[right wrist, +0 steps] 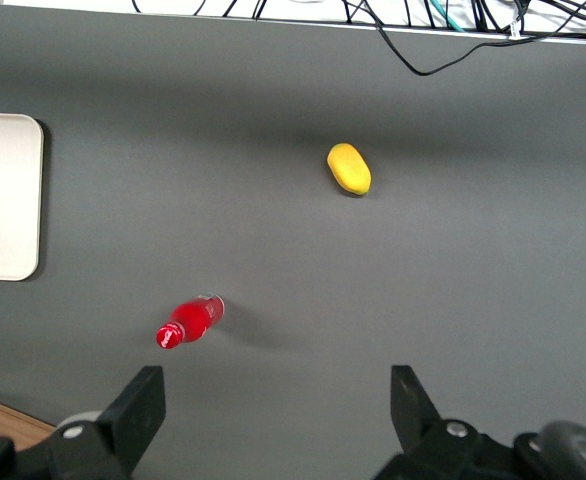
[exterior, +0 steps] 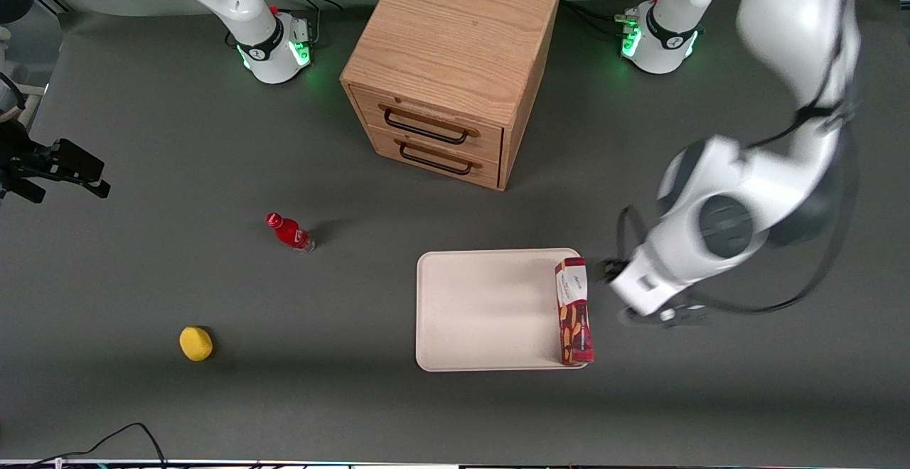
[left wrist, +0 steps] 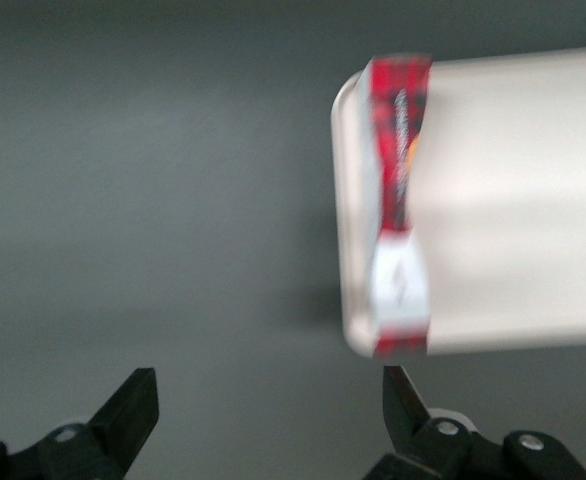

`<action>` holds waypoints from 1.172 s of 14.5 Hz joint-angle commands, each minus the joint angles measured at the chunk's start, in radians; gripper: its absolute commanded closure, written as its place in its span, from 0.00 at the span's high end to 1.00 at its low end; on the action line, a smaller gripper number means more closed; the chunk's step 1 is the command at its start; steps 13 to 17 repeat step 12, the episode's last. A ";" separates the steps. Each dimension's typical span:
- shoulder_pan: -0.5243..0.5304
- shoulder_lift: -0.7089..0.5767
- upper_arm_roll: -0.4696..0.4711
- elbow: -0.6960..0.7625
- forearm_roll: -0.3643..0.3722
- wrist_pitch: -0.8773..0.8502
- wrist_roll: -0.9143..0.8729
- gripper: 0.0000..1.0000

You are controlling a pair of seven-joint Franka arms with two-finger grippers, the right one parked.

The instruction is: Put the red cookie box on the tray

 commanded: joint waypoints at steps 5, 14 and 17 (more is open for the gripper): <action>0.005 -0.525 0.276 -0.282 -0.098 -0.282 0.400 1.00; 0.004 -0.543 0.298 -0.235 -0.086 -0.353 0.406 1.00; 0.004 -0.543 0.298 -0.235 -0.086 -0.353 0.406 1.00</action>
